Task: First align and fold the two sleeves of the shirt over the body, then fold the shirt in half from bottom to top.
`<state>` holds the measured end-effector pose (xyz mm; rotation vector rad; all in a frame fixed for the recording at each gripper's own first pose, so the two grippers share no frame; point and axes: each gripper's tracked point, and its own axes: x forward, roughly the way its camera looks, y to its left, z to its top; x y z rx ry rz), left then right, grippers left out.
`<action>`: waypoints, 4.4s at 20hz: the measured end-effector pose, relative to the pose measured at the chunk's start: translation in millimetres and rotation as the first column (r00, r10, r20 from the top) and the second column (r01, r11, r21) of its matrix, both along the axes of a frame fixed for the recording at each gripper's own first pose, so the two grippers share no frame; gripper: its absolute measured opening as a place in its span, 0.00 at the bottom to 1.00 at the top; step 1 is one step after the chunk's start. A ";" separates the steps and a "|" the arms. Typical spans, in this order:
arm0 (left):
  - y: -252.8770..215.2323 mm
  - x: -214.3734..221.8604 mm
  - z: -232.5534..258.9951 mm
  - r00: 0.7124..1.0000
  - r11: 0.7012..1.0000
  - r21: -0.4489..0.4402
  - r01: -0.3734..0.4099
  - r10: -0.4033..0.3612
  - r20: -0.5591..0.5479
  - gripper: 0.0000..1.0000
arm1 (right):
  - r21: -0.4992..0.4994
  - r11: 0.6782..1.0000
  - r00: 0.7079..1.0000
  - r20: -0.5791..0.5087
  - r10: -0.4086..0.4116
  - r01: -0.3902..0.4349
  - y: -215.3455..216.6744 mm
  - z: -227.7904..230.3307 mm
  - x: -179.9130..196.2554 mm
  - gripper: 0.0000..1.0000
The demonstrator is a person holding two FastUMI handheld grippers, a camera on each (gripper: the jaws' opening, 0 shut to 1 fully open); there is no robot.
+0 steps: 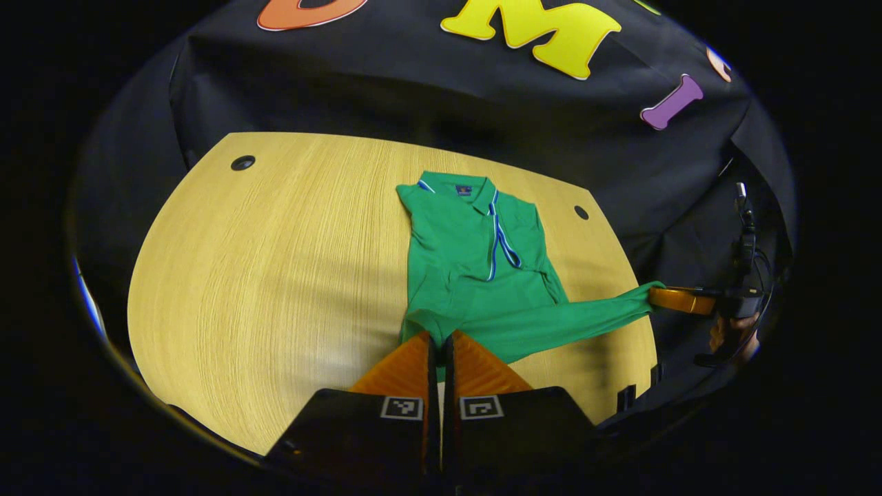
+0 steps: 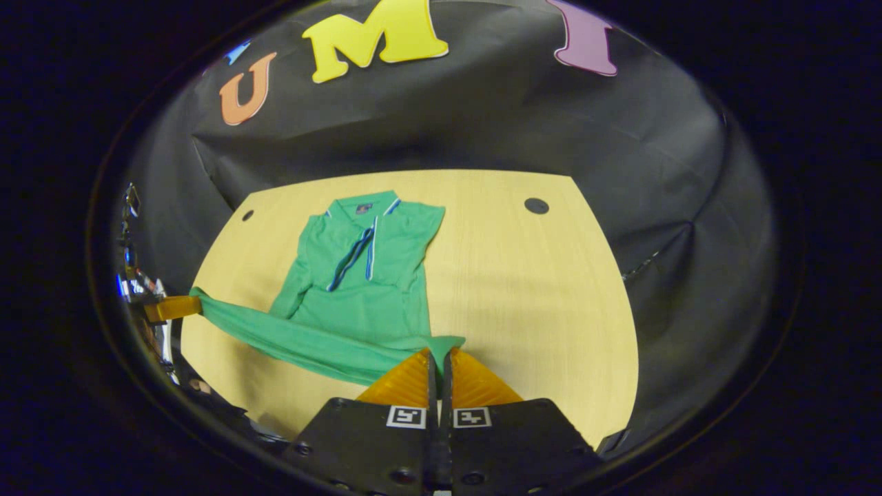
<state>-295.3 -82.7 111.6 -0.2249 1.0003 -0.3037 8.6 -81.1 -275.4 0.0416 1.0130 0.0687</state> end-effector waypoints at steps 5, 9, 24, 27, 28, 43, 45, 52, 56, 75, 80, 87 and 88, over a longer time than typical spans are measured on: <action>8.7 44.5 34.0 0.997 1.000 -0.004 -0.014 0.015 0.072 0.07 | 0.041 0.999 0.998 0.068 -0.011 0.008 4.8 20.7 49.4 0.00; 7.3 84.5 41.3 0.995 0.999 -0.013 -0.033 0.034 0.097 0.07 | 0.052 0.999 0.993 0.114 -0.004 -0.002 7.4 34.3 88.0 0.00; 17.6 213.8 16.8 0.970 0.982 -0.018 -0.189 0.190 0.150 0.07 | 0.016 0.997 0.977 0.197 0.074 -0.079 30.9 14.3 237.8 0.00; 19.3 222.4 -0.7 0.970 0.979 0.009 -0.203 0.200 0.140 0.07 | 0.007 0.996 0.978 0.187 0.088 -0.091 37.4 -5.4 255.1 0.00; 19.2 225.1 -6.3 0.968 0.977 0.007 -0.214 0.211 0.136 0.07 | 0.008 0.996 0.979 0.181 0.091 -0.094 38.6 -13.3 258.1 0.00; 14.7 217.7 -30.1 0.958 0.954 0.195 -0.227 0.183 0.221 1.00 | 0.046 0.999 0.983 0.184 -0.022 0.014 36.8 -65.5 228.1 0.98; 11.2 212.0 -6.3 0.943 0.951 0.182 -0.250 0.196 0.271 1.00 | 0.059 0.998 0.970 0.238 -0.041 0.028 36.5 -43.1 219.3 0.96; 1.6 184.4 125.2 0.844 0.950 0.159 -0.270 0.153 0.515 1.00 | 0.013 0.999 0.868 0.495 -0.034 0.032 40.8 85.3 178.7 0.96; -0.8 143.6 198.2 0.775 0.953 0.099 -0.286 0.169 0.609 1.00 | -0.011 0.999 0.779 0.627 -0.017 0.031 55.8 168.8 133.0 0.96; 8.9 -25.7 363.1 0.552 0.973 -0.008 -0.231 0.138 0.822 1.00 | -0.023 0.993 0.505 0.862 -0.041 0.119 96.0 337.2 -75.8 0.99; 26.4 -40.5 367.2 0.549 0.963 0.019 -0.269 0.137 0.824 1.00 | -0.009 0.994 0.505 0.862 -0.050 0.113 112.0 340.5 -86.4 0.97; 23.8 -54.0 362.7 0.537 0.960 0.036 -0.277 0.124 0.835 1.00 | -0.004 0.994 0.526 0.849 -0.056 0.111 111.5 331.9 -90.1 0.98; 22.4 -55.4 362.0 0.536 0.960 0.039 -0.277 0.120 0.836 1.00 | -0.003 0.994 0.524 0.850 -0.057 0.113 110.1 331.5 -91.4 0.98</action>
